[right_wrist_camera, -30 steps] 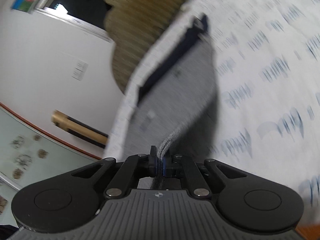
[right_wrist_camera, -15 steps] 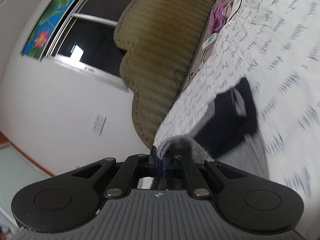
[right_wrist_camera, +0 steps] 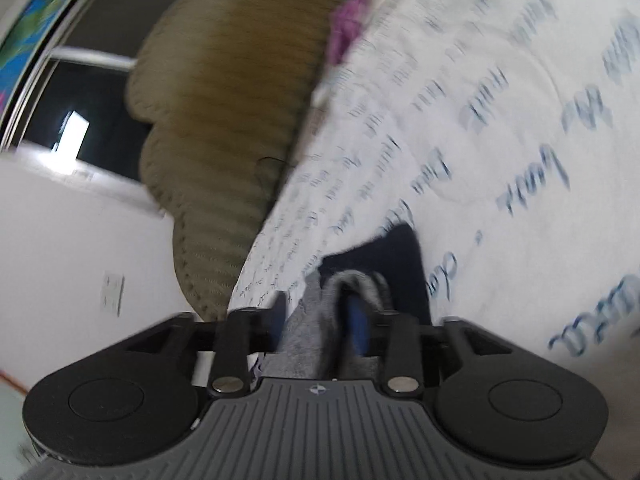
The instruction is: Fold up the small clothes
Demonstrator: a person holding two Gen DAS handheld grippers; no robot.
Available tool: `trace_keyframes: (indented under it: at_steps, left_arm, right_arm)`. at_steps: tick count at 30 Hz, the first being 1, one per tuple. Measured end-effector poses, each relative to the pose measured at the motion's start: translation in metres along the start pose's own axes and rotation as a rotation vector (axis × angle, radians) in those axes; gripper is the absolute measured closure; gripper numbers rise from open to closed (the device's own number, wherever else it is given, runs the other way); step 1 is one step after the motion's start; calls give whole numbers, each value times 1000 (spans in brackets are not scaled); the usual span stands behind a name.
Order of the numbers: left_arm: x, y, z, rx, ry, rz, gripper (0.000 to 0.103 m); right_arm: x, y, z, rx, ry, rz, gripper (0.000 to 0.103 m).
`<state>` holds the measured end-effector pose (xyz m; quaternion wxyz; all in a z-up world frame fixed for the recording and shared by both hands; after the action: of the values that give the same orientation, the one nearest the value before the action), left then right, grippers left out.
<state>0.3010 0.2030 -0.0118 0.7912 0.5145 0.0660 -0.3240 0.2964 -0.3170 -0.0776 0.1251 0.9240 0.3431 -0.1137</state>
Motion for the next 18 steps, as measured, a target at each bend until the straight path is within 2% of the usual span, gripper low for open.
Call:
trace_keyframes:
  at_steps: [1, 2, 4, 6, 8, 10, 12, 13, 14, 16, 18]
  left_arm:
    - [-6, 4, 4, 54, 37, 34, 24]
    - [-10, 7, 8, 102, 68, 49, 24]
    - [-22, 10, 22, 230, 193, 128, 24]
    - [-34, 2, 43, 487, 331, 212, 24]
    - [-36, -21, 66, 813, 466, 248, 24]
    - [-28, -54, 80, 1150, 549, 208, 24]
    - [-18, -88, 84, 1432, 549, 119, 22]
    - [-13, -100, 82, 1520, 533, 61, 22]
    - [-9, -107, 80, 1557, 518, 12, 22]
    - [-1, -108, 72, 1554, 503, -43, 22]
    - [7, -104, 67, 1563, 513, -54, 22]
  right_arm:
    - [-3, 0, -8, -61, -12, 5, 61]
    - [-5, 3, -15, -116, -33, 2, 61]
    - [-6, 6, -29, -198, -93, -9, 61]
    - [-11, 3, -40, -274, -133, -34, 61]
    - [-14, -8, -55, -415, -173, -64, 61]
    - [-14, -36, -75, -740, -277, -72, 61]
    - [-5, -71, -86, -1093, -429, -83, 61]
    - [2, -87, -86, -1264, -491, -106, 58]
    - [7, -104, -82, -1435, -547, -122, 63]
    - [18, -129, -73, -1710, -606, -156, 63]
    - [29, -145, -68, -1861, -618, -196, 63]
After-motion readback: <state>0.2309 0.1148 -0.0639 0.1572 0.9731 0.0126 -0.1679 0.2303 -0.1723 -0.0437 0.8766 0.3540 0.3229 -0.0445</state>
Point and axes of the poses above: each gripper's, at about its wrist camera, not at the fingertips, and x roughly the way its jaws point, z to its right, y to its top, the point moved 1 cm from there along x, roughly the way its jaws point, and after that the axes turned 13 degrees about x, right-handed, at the moved point
